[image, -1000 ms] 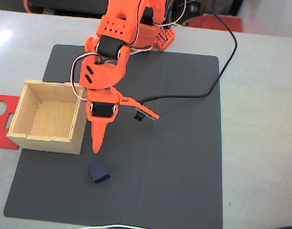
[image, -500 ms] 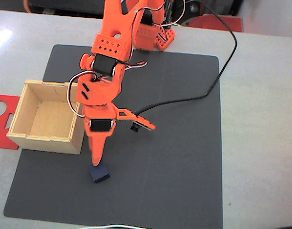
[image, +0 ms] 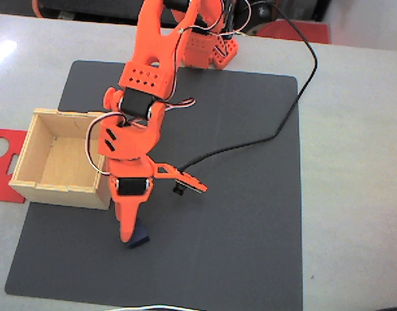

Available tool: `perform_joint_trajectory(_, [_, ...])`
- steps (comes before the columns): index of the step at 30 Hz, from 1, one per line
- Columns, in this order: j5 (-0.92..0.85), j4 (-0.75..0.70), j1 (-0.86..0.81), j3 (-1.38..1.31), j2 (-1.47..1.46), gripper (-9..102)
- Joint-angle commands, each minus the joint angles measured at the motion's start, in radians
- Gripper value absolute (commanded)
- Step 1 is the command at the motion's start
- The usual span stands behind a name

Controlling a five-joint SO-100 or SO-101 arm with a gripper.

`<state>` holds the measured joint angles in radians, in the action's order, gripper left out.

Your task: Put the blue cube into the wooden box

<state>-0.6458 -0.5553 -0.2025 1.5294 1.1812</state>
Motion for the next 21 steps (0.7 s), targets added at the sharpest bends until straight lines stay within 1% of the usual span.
perform_joint_trajectory(1, [-0.005, -0.006, 0.017, -0.051, -0.003, 19])
perform_joint_trajectory(10, [-0.029, -0.025, 0.035, -0.057, -0.029, 21])
perform_joint_trajectory(12, [-0.032, -0.049, 0.041, -0.086, -0.046, 22])
perform_joint_trajectory(15, [-0.035, -0.087, 0.049, -0.144, -0.084, 22])
perform_joint_trajectory(21, [-0.051, -0.089, 0.064, -0.167, -0.118, 21])
